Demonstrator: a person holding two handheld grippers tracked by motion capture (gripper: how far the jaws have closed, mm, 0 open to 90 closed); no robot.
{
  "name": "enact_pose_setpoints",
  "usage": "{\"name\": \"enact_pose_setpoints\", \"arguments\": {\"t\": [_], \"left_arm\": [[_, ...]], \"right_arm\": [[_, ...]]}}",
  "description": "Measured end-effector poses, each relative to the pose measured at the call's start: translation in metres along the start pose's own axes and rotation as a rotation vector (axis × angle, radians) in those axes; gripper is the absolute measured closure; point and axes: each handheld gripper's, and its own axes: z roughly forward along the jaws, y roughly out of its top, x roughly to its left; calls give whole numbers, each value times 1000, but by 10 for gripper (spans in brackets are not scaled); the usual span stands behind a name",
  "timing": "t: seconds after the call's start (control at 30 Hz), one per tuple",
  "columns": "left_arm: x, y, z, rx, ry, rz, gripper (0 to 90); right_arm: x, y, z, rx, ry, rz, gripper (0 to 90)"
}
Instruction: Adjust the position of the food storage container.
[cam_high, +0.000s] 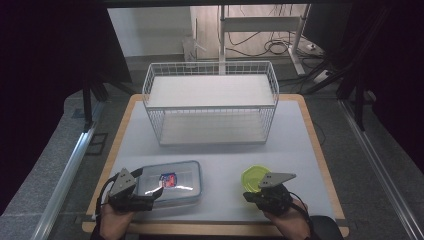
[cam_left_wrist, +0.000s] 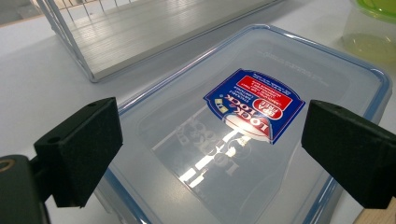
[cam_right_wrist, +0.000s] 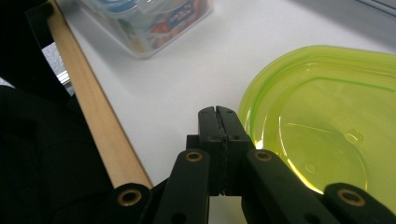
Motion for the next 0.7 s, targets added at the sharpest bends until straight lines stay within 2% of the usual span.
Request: {"name": "enact_pose_setpoints", "arguments": {"t": [0.37, 0.7], "left_arm": [[0, 0, 1, 7, -5, -1, 55], [-1, -1, 2, 17, -8, 4, 55]], "right_arm": [[-3, 18, 16, 9, -4, -13, 894], [-2, 25, 23, 8, -2, -22, 893]]}}
